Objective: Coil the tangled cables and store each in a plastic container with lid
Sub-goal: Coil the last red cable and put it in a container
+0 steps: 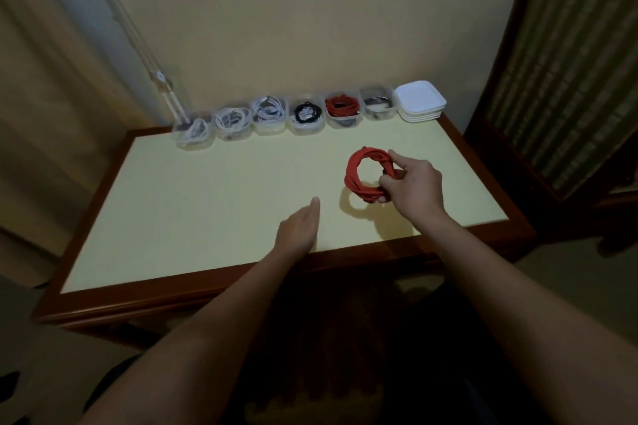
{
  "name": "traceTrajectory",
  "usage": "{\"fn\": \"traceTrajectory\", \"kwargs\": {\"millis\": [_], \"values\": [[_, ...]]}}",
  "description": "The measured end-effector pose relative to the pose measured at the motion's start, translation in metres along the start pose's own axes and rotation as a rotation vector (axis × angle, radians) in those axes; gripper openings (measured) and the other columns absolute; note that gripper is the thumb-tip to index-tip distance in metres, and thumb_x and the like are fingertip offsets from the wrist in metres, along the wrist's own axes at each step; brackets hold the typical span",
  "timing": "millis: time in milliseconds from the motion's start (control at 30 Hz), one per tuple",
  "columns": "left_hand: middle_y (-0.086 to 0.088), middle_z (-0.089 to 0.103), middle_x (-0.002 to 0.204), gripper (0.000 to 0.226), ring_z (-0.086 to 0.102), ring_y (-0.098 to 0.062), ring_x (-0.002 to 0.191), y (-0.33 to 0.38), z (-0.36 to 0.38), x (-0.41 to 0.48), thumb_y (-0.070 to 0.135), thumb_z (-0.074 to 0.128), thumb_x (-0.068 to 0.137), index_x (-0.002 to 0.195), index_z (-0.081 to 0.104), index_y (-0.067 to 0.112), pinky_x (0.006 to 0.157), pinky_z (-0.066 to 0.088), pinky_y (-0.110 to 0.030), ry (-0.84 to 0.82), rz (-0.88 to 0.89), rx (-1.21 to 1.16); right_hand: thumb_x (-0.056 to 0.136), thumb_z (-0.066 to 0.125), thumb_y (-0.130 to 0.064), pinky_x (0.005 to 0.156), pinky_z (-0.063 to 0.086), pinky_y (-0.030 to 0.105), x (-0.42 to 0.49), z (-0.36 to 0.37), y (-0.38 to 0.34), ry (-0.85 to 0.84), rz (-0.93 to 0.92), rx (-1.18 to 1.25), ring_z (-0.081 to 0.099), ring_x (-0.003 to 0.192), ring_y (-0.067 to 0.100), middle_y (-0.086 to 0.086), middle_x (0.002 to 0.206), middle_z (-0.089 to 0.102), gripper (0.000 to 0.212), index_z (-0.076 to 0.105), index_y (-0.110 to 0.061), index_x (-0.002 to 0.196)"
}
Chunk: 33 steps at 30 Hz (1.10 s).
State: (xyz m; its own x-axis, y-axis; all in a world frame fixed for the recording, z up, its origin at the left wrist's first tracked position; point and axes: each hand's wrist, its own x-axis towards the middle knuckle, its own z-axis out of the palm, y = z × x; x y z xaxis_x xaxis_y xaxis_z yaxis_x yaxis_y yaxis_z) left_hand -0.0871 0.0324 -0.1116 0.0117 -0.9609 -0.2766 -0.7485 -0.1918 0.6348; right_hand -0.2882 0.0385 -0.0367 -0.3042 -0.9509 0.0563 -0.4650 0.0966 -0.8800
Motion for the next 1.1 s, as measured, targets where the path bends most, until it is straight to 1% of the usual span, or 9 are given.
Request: {"fn": "traceTrajectory", "kwargs": {"millis": [67,167,233,333,433,567,800,967,1100], "values": [[-0.007,0.029,0.163,0.052,0.02,-0.03,0.151,-0.024,0.015,0.022,0.044,0.021,0.109,0.152,0.038,0.02,0.12,0.015,-0.045,-0.034,0.067,0.245,0.088,0.068,-0.002,0.059,0.05,0.006,0.028,-0.002,0.013,0.019,0.021,-0.022,0.068,0.05,0.004,0.001,0.09,0.074,0.052,0.061,-0.014,0.138],[0.005,0.004,0.169,0.064,-0.004,-0.023,0.155,-0.043,0.03,0.054,0.063,0.018,0.102,0.159,0.018,0.034,0.122,-0.005,-0.049,0.066,0.098,0.416,0.086,0.072,-0.004,0.067,0.058,0.017,0.074,-0.003,0.032,0.055,0.037,-0.077,0.071,0.06,0.008,0.001,0.096,0.074,0.051,0.064,-0.015,0.135],[0.006,0.001,0.169,0.075,-0.006,-0.023,0.155,-0.043,0.031,0.072,0.074,0.013,0.095,0.16,0.011,0.035,0.122,-0.004,-0.051,0.131,0.124,0.541,0.085,0.073,-0.006,0.073,0.062,0.028,0.106,-0.001,0.046,0.053,0.04,-0.102,0.073,0.065,0.016,0.005,0.101,0.076,0.049,0.065,-0.014,0.133],[0.006,0.001,0.169,0.087,-0.007,-0.024,0.155,-0.045,0.029,0.097,0.083,0.008,0.088,0.16,0.009,0.034,0.123,-0.003,-0.052,0.164,0.174,0.603,0.085,0.07,-0.008,0.074,0.061,0.033,0.147,0.004,0.061,0.049,0.029,-0.128,0.074,0.066,0.021,0.008,0.098,0.078,0.045,0.068,-0.013,0.13],[0.005,0.002,0.169,0.091,-0.007,-0.023,0.155,-0.047,0.026,0.124,0.085,0.006,0.086,0.16,0.009,0.034,0.123,-0.002,-0.052,0.184,0.217,0.605,0.084,0.07,-0.013,0.083,0.061,0.04,0.199,0.009,0.066,0.081,0.007,-0.178,0.074,0.079,0.028,0.01,0.094,0.078,0.039,0.072,-0.013,0.123],[0.004,-0.001,0.169,0.091,-0.009,-0.022,0.155,-0.043,0.017,0.154,0.086,0.005,0.085,0.161,0.004,0.034,0.124,-0.004,-0.05,0.192,0.235,0.607,0.083,0.066,-0.015,0.084,0.059,0.052,0.27,0.018,0.063,0.08,-0.029,-0.235,0.074,0.076,0.031,0.016,0.092,0.077,0.034,0.075,-0.007,0.115],[0.004,-0.001,0.169,0.095,-0.009,-0.021,0.155,-0.041,0.008,0.195,0.088,0.006,0.084,0.161,0.005,0.033,0.124,-0.003,-0.05,0.235,0.24,0.565,0.087,0.064,-0.01,0.084,0.055,0.042,0.347,0.045,0.035,0.153,-0.091,-0.368,0.071,0.098,0.033,0.023,0.105,0.074,0.025,0.075,0.001,0.107],[0.005,-0.003,0.169,0.095,-0.011,-0.02,0.155,-0.037,0.007,0.209,0.088,0.004,0.082,0.16,0.003,0.034,0.124,-0.004,-0.049,0.244,0.241,0.58,0.091,0.065,-0.012,0.081,0.054,0.036,0.382,0.076,0.04,0.151,-0.061,-0.483,0.07,0.095,0.033,0.022,0.1,0.074,0.02,0.076,0.0,0.102],[0.005,-0.006,0.169,0.095,-0.012,-0.02,0.155,-0.037,0.006,0.215,0.088,0.004,0.082,0.16,0.001,0.034,0.124,-0.005,-0.048,0.245,0.24,0.589,0.092,0.065,-0.01,0.072,0.044,0.032,0.396,0.094,0.045,0.17,-0.02,-0.608,0.068,0.1,0.037,0.024,0.105,0.069,0.015,0.071,0.001,0.099]]}}
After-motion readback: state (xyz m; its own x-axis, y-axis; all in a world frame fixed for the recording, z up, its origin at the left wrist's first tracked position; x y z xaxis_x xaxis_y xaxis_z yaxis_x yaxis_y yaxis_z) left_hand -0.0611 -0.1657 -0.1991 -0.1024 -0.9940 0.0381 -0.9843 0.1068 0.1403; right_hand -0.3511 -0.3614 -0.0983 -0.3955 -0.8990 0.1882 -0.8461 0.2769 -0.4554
